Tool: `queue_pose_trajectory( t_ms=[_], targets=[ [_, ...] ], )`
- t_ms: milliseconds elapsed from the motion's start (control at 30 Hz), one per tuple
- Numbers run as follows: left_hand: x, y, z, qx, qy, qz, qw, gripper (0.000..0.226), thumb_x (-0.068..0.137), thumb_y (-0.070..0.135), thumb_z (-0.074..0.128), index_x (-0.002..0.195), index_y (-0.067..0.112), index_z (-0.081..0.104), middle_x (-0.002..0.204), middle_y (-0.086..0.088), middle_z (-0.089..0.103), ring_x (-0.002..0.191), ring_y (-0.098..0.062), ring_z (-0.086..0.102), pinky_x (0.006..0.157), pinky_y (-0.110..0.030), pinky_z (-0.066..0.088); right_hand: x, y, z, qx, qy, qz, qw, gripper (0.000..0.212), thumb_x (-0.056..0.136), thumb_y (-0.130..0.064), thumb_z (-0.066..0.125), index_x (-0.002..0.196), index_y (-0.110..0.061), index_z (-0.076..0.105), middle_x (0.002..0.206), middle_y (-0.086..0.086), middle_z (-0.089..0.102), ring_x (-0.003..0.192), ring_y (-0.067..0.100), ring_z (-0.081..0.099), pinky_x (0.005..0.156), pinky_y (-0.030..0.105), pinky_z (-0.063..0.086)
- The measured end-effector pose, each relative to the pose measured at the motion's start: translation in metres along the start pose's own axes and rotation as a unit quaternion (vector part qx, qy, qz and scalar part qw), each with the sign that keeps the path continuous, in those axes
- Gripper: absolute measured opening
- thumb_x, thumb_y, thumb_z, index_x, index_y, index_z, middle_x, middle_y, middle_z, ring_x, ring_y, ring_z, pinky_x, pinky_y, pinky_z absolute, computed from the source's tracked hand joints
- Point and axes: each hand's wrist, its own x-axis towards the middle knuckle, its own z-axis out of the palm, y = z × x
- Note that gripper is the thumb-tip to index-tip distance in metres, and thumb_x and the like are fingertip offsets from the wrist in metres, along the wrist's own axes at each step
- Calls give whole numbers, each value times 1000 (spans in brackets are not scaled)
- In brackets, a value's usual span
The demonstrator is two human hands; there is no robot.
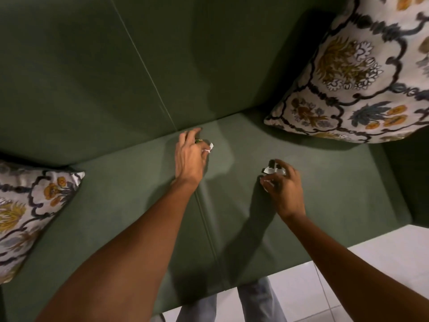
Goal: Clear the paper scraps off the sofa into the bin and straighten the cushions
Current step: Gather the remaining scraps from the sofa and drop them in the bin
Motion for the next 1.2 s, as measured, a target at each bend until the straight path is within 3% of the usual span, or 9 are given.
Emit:
queue_pose_trajectory(
  t_ms=[133, 233, 433, 600, 700, 867, 1033, 1133, 1200],
  targets=[
    [-5, -7, 13, -55, -17, -54, 997, 18, 85, -7, 72, 92, 7, 80, 112, -10, 72, 104, -32, 69, 93, -34, 55, 2, 1, 10, 21, 8, 45, 999, 13, 96, -21, 75, 107, -15, 78, 126, 7, 62, 113, 26, 62, 95, 29, 49],
    [-30, -9, 12, -101, -6, -83, 991, 27, 80, -15, 69, 94, 4, 81, 104, -13, 76, 95, -33, 74, 90, -34, 58, -3, -10, 17, 45, -8, 61, 997, 20, 98, -20, 73, 114, -10, 79, 116, 10, 68, 100, 26, 69, 93, 40, 59],
    [-98, -11, -11, -117, 13, -173, 978, 22, 84, -4, 71, 93, 14, 81, 101, -9, 75, 95, -34, 71, 82, -42, 57, -22, -57, 32, 92, -55, 1, 994, 14, 95, -16, 78, 108, -13, 81, 106, 11, 76, 93, 24, 73, 90, 41, 62],
    [-162, -23, -32, -122, 72, -265, 954, 23, 82, -3, 73, 91, 18, 79, 100, -5, 76, 97, -31, 71, 80, -37, 53, -46, -104, 56, 121, -101, -71, 985, 6, 91, -14, 79, 96, -16, 81, 98, 0, 80, 80, 17, 75, 77, 35, 62],
    [-211, -35, -43, -113, 100, -338, 929, 21, 84, 1, 74, 92, 21, 78, 101, -4, 76, 96, -32, 70, 78, -35, 52, -68, -129, 75, 143, -128, -115, 975, 6, 91, -17, 80, 97, -19, 80, 101, -4, 82, 79, 13, 77, 75, 30, 63],
    [-306, -52, -66, -141, 149, -451, 869, 20, 86, 3, 72, 94, 19, 80, 105, -6, 77, 97, -33, 71, 84, -38, 56, -128, -161, 111, 116, -227, -159, 954, 16, 92, -26, 80, 107, -19, 82, 95, 0, 84, 83, 13, 80, 85, 34, 64],
    [-428, -78, -76, -174, 185, -528, 811, 15, 90, 2, 71, 98, 13, 78, 106, -8, 76, 98, -31, 71, 87, -44, 58, -213, -193, 157, 69, -270, -232, 932, 14, 89, -31, 82, 100, -23, 83, 87, -2, 84, 75, -10, 72, 70, 1, 47],
    [-496, -101, -71, -176, 216, -570, 773, 19, 90, -1, 72, 98, 15, 79, 106, -7, 77, 94, -26, 72, 85, -35, 59, -273, -209, 190, 37, -287, -289, 912, 18, 92, -42, 76, 96, -26, 82, 83, -5, 83, 73, 7, 76, 68, 20, 56],
    [-534, -114, -66, -173, 233, -594, 750, 21, 87, -2, 73, 97, 16, 80, 105, -4, 79, 94, -22, 73, 81, -23, 52, -309, -216, 210, 61, -336, -292, 893, 14, 92, -37, 77, 100, -26, 81, 85, -8, 82, 77, 4, 75, 74, 26, 60]
  ],
)
